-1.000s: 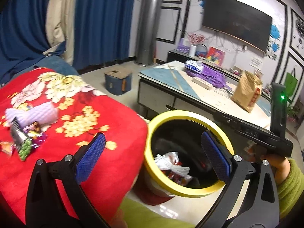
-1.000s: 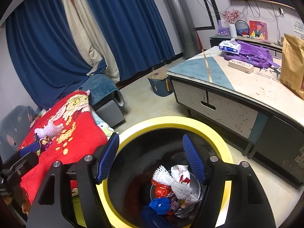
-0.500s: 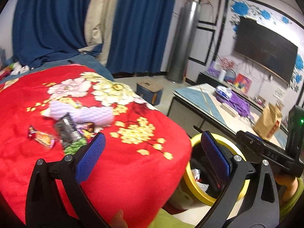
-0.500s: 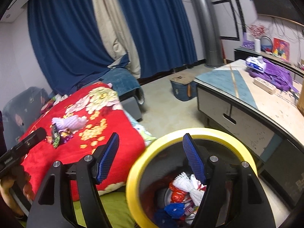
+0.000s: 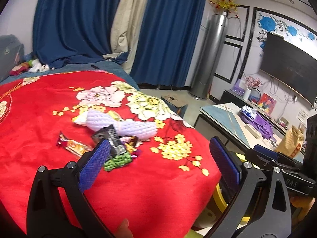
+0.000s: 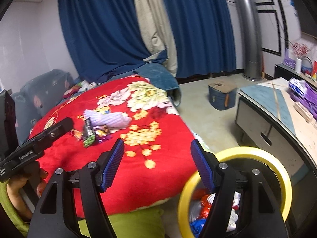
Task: Collect trash
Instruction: 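Move both tools back over the foam net and dark snack bag, then grasp the dark snack bag with the left tool while the right tool grasps the white foam net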
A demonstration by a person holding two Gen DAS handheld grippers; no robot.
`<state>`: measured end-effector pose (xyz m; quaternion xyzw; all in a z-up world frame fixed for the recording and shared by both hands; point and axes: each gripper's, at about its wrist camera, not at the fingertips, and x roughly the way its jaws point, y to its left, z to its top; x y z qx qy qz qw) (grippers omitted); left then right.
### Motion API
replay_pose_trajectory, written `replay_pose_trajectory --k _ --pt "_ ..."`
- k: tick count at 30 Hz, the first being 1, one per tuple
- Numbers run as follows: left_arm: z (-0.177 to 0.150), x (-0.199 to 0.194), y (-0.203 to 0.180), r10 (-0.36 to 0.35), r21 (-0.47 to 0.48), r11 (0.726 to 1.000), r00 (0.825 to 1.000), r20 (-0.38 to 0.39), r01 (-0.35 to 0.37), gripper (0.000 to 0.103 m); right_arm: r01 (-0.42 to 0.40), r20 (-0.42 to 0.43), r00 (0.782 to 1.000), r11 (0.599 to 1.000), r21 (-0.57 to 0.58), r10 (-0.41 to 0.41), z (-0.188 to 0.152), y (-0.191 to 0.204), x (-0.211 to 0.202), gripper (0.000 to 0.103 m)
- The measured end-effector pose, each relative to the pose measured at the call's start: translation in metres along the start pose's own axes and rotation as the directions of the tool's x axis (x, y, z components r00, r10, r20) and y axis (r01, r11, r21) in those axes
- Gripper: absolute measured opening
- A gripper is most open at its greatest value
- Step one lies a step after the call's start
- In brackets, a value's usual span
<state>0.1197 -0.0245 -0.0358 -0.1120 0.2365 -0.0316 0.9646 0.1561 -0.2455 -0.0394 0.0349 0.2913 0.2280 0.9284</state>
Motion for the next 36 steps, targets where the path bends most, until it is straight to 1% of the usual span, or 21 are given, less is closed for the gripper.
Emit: replay_pose_trajectory --k 10,15,16,17,19,23,26,28,31,32,33,34,35,36 --pt "0.002 0.004 0.041 0.054 -0.086 0.995 0.998 -0.014 -0.055 0.092 -0.065 -0.012 0.998 0.996 -0.058 0.065 0.023 0.037 0.033 0.067" --pt "0.001 0.010 0.064 0.064 -0.124 0.990 0.997 -0.045 -0.069 0.092 -0.082 -0.027 0.996 0.993 -0.079 0.080 0.035 0.050 0.058 0.067" --pt "0.001 0.012 0.066 0.064 -0.129 0.989 0.997 -0.050 -0.070 0.091 -0.085 -0.035 0.996 0.993 -0.083 0.083 0.037 0.052 0.065 0.067" --pt "0.000 0.013 0.070 0.059 -0.138 0.988 0.997 -0.059 -0.067 0.087 -0.091 -0.041 0.995 0.992 -0.087 0.088 0.040 0.054 0.071 0.067" --pt "0.000 0.017 0.075 0.049 -0.150 0.987 0.996 -0.074 -0.059 0.082 -0.099 -0.056 0.994 0.990 -0.096 0.094 0.044 0.058 0.085 0.067" --pt "-0.001 0.026 0.083 0.016 -0.181 0.983 0.995 -0.102 -0.034 0.072 -0.121 -0.090 0.990 0.988 -0.099 0.112 0.050 0.062 0.114 0.067" --pt "-0.001 0.033 0.086 -0.016 -0.202 0.979 0.993 -0.121 -0.009 0.068 -0.153 -0.118 0.983 0.985 -0.082 0.143 0.055 0.063 0.136 0.066" --pt "-0.001 0.040 0.087 -0.035 -0.219 0.976 0.990 -0.137 0.004 0.065 -0.170 -0.134 0.978 0.982 -0.084 0.158 0.057 0.065 0.150 0.063" --pt "-0.001 0.049 0.087 -0.058 -0.233 0.972 0.985 -0.161 0.019 0.064 -0.207 -0.175 0.965 0.976 -0.065 0.193 0.056 0.065 0.171 0.059" --pt "0.000 0.051 0.087 -0.059 -0.231 0.973 0.984 -0.167 0.020 0.064 -0.230 -0.198 0.956 0.972 -0.045 0.217 0.055 0.065 0.180 0.054" --pt "0.000 0.055 0.086 -0.062 -0.230 0.973 0.983 -0.174 0.021 0.063 -0.241 -0.212 0.950 0.970 -0.034 0.229 0.054 0.065 0.185 0.046" --pt "-0.001 0.058 0.086 -0.066 -0.232 0.973 0.981 -0.181 0.022 0.063 -0.251 -0.224 0.945 0.968 -0.027 0.239 0.053 0.065 0.189 0.042" --pt "-0.001 0.060 0.086 -0.068 -0.235 0.972 0.980 -0.187 0.023 0.063 -0.268 -0.235 0.937 0.963 -0.016 0.257 0.052 0.065 0.192 0.032" --pt "-0.002 0.062 0.086 -0.069 -0.235 0.972 0.979 -0.193 0.022 0.062 -0.278 -0.241 0.933 0.960 -0.007 0.269 0.050 0.064 0.194 0.030"
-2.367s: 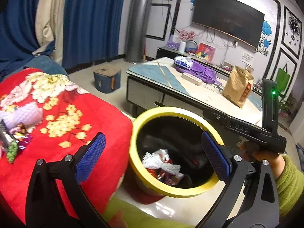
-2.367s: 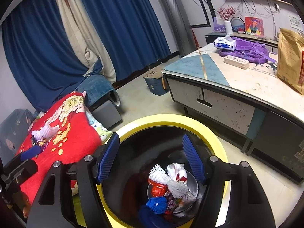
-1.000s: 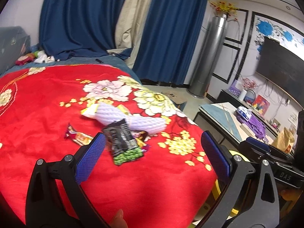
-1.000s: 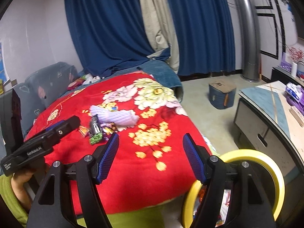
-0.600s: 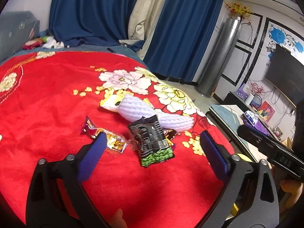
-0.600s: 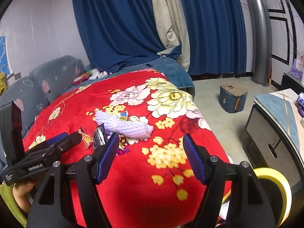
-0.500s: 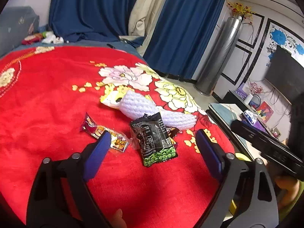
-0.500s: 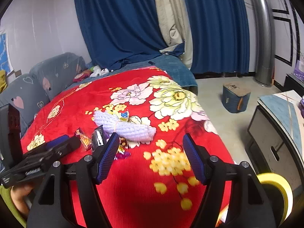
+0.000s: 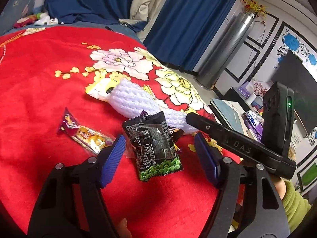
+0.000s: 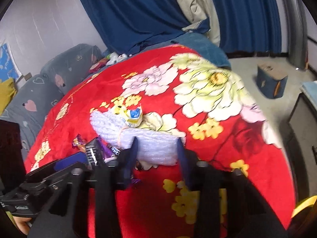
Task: Collect trash
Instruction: 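Grasp the dark snack bag with the left tool while the right tool grasps the white foam net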
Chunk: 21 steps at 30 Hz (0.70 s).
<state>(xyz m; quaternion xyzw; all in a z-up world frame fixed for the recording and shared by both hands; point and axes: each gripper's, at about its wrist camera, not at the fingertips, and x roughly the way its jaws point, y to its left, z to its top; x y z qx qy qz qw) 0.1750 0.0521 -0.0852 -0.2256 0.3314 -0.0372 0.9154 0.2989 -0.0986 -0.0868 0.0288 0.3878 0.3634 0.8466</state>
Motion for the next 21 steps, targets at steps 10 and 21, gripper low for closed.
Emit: replay_pose_trajectory --k 10,21 --pt "-0.004 0.009 0.006 -0.005 -0.013 1.000 0.999 -0.039 0.004 0.039 -0.043 0.015 0.999 0.999 0.027 0.043 -0.014 0.001 -0.018 0.015" --pt "0.000 -0.026 0.006 -0.085 -0.033 0.996 0.996 0.038 0.086 0.024 0.000 0.130 0.992 0.999 -0.049 0.007 -0.023 0.029 -0.063 0.010"
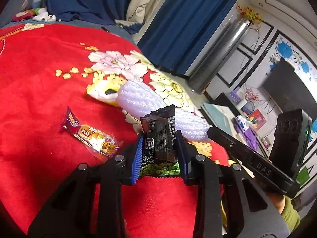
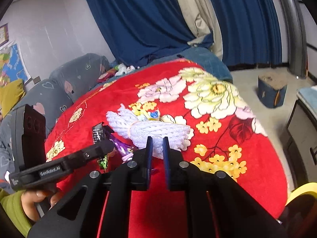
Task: Collect trash
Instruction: 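Grasp the dark snack bag with the left tool while the right tool grasps the white foam net, then carry the snack bag and foam net over the bin with both tools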
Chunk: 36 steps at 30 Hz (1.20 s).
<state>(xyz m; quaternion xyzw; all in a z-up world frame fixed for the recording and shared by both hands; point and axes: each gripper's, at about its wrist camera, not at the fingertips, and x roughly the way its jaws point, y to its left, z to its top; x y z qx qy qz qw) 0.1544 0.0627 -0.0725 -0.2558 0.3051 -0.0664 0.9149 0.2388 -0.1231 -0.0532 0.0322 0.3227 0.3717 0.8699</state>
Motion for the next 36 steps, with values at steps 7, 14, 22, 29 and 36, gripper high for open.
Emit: replay_pose_trajectory --k 7,14,22,29,36 --pt "0.010 -0.026 -0.003 -0.007 0.013 1.000 0.997 0.073 0.006 0.024 0.083 0.097 0.992 0.996 -0.025 -0.080 0.001 0.008 -0.029 0.010" --pt "0.017 -0.037 0.001 -0.011 0.005 1.000 0.995 0.104 0.010 0.024 0.105 0.127 0.986 0.994 0.039 -0.109 0.002 -0.007 -0.049 0.009" --pt "0.016 -0.044 -0.008 -0.033 0.028 0.999 0.993 0.113 0.030 0.024 0.122 0.120 0.984 0.988 0.090 -0.132 -0.015 -0.020 -0.073 0.009" --pt "0.008 -0.046 -0.030 -0.070 0.081 0.995 0.992 0.103 0.062 0.024 0.144 0.125 0.980 0.984 0.105 -0.157 -0.023 -0.021 -0.092 0.009" --pt "-0.003 -0.046 -0.055 -0.112 0.142 0.985 0.990 0.081 0.099 0.024 0.172 0.148 0.971 0.977 0.123 -0.190 -0.030 -0.028 -0.117 0.009"
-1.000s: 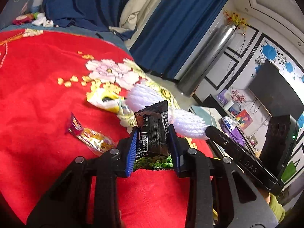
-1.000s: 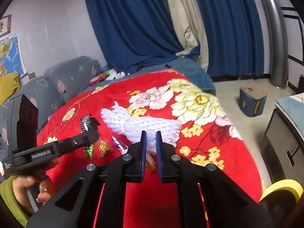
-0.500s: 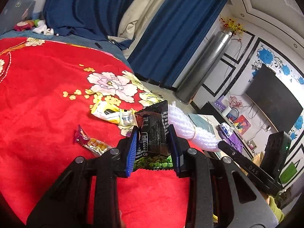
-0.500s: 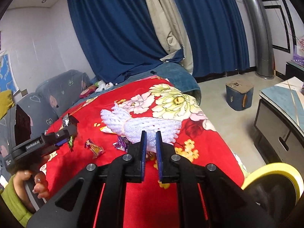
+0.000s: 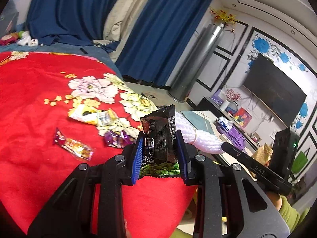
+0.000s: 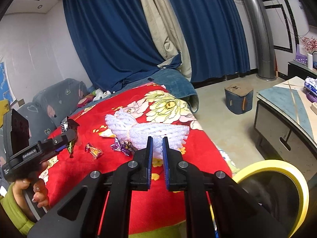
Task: Collect trash
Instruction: 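Carry the snack bag and foam net over the bin with both tools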
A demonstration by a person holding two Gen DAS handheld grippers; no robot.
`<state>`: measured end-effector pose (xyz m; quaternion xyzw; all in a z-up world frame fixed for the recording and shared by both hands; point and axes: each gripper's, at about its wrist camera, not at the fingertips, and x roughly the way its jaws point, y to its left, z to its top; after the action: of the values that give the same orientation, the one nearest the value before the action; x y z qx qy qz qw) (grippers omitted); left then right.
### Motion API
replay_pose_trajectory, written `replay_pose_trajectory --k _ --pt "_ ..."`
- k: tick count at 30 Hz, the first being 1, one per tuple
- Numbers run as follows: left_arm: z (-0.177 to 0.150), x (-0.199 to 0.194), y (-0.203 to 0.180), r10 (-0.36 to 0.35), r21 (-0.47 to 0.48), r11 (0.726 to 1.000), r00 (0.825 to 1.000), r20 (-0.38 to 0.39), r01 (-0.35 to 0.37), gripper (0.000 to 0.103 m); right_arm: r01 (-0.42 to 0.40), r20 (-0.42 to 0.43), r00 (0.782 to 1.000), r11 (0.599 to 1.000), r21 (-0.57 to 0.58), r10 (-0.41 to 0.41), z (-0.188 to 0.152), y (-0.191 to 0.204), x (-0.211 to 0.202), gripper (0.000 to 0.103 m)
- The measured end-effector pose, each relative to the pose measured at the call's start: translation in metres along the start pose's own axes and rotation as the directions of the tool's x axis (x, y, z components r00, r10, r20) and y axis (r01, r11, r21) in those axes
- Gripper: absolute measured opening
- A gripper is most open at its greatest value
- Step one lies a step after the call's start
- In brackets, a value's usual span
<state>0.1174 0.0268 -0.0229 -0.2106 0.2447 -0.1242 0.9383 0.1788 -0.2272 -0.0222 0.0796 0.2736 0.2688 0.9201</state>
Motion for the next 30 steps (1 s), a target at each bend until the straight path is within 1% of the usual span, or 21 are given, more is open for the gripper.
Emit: replay_pose_trajectory --k 14,30 --pt "-0.014 0.010 -0.039 -0.044 0.106 0.993 0.998 -0.032 0.047 0.024 0.070 0.055 0.996 0.997 0.043 -0.072 -0.003 -0.030 -0.037 0.009" --pt "-0.033 0.020 -0.077 -0.076 0.206 0.974 0.994 -0.079 0.091 0.024 0.185 0.088 0.976 0.974 0.132 -0.197 -0.025 -0.083 -0.082 0.009"
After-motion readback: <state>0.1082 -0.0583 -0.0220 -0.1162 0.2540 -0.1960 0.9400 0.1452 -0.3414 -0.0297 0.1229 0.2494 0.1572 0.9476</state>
